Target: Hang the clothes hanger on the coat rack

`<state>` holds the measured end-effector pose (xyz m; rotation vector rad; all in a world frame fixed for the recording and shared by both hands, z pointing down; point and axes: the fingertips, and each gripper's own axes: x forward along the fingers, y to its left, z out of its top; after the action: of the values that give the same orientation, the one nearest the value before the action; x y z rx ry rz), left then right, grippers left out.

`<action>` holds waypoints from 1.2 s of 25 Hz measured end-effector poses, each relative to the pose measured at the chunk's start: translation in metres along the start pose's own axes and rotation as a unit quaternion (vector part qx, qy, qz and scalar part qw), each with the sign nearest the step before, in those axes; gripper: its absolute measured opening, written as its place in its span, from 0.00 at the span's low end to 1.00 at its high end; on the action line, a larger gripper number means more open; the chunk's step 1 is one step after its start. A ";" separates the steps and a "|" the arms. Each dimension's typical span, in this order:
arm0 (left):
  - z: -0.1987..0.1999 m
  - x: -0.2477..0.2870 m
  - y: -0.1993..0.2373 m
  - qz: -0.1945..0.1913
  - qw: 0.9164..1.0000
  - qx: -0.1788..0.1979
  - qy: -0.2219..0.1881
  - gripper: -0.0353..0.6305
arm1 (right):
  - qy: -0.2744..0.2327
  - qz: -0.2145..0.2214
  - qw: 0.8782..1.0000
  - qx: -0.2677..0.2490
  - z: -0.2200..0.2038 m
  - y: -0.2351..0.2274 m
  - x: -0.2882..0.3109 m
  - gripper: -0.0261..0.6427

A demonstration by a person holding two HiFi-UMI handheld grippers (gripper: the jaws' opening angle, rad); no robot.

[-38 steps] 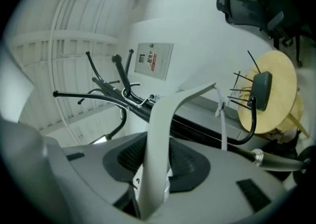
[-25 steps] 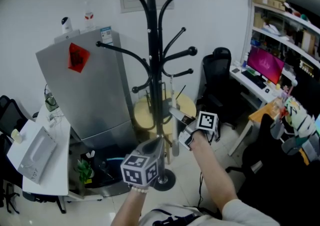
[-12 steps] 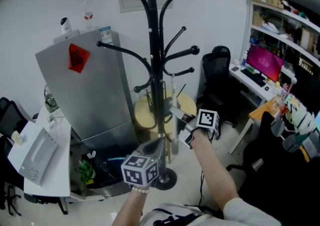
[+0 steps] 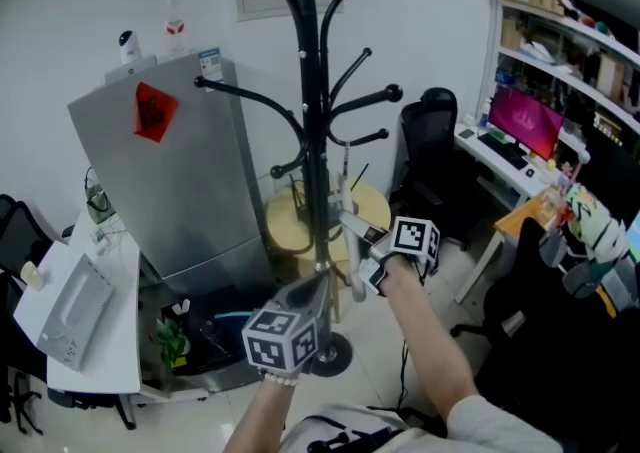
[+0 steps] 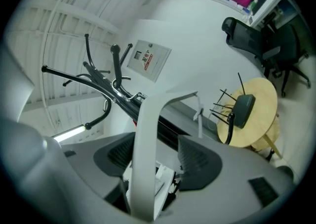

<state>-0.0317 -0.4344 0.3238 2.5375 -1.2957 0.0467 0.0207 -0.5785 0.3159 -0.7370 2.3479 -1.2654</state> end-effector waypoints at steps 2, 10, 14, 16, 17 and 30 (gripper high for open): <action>-0.002 -0.002 0.000 -0.002 1.000 -0.002 -0.001 0.04 | -0.001 -0.007 1.000 0.001 -0.003 -0.002 -0.003 0.49; -0.006 -0.016 -0.011 -0.019 1.000 -0.011 -0.018 0.04 | -0.013 -0.055 0.998 -0.041 -0.009 -0.011 -0.026 0.61; -0.008 -0.024 -0.017 -0.029 0.999 -0.016 -0.029 0.04 | -0.032 -0.073 0.994 -0.072 -0.011 -0.006 -0.051 0.64; -0.007 -0.029 -0.023 -0.038 0.998 -0.020 -0.039 0.04 | -0.043 -0.083 0.992 -0.089 -0.013 -0.002 -0.068 0.64; -0.007 -0.032 -0.027 -0.043 0.998 -0.021 -0.044 0.04 | -0.049 -0.089 0.990 -0.095 -0.015 0.001 -0.079 0.64; -0.066 -0.076 -0.071 -0.096 0.993 -0.061 -0.019 0.04 | -0.122 -0.183 0.963 -0.154 -0.108 0.050 -0.235 0.36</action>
<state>-0.0137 -0.3176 0.3574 2.5544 -1.0276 -0.1178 0.1349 -0.3435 0.3477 -1.3952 2.2929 -0.8758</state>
